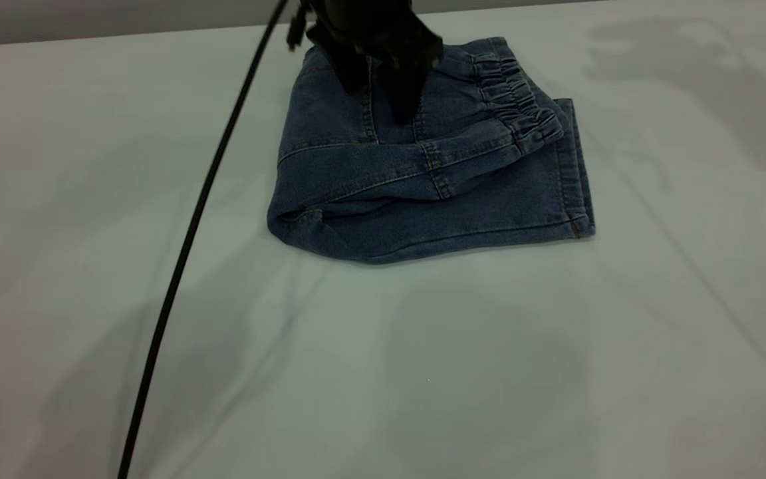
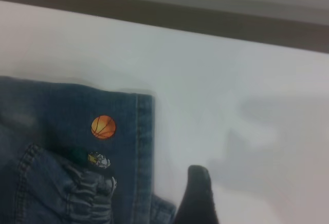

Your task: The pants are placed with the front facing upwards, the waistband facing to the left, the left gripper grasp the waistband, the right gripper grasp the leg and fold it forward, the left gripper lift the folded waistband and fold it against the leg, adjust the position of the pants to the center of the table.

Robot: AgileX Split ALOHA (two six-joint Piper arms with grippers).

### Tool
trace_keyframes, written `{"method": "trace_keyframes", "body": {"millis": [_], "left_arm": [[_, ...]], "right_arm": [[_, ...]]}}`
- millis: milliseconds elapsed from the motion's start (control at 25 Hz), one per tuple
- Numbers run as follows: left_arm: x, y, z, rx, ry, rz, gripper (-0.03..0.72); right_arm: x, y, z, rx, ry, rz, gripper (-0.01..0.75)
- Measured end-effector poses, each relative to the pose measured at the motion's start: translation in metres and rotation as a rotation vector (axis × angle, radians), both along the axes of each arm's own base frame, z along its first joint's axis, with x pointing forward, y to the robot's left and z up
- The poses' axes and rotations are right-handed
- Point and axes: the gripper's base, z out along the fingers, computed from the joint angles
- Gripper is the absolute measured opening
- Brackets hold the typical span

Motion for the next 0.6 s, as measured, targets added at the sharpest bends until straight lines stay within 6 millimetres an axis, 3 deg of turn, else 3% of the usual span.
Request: {"method": "trace_keyframes", "body": {"millis": [160, 240, 400, 600], "left_arm": [[0.010, -0.001, 0.028, -0.010, -0.098, -0.006, 0.580], [0.014, -0.004, 0.052, -0.048, -0.161, -0.004, 0.580], [0.016, 0.001, 0.115, -0.079, -0.327, -0.002, 0.580], [0.007, 0.022, 0.193, -0.023, -0.537, 0.023, 0.580]], "right_arm": [[-0.006, -0.002, 0.015, -0.017, -0.018, 0.004, 0.510], [-0.012, -0.003, 0.028, -0.025, -0.029, 0.007, 0.510], [-0.026, -0.007, 0.066, -0.064, -0.100, 0.003, 0.510], [-0.051, -0.009, 0.120, -0.060, -0.220, -0.014, 0.510]]}}
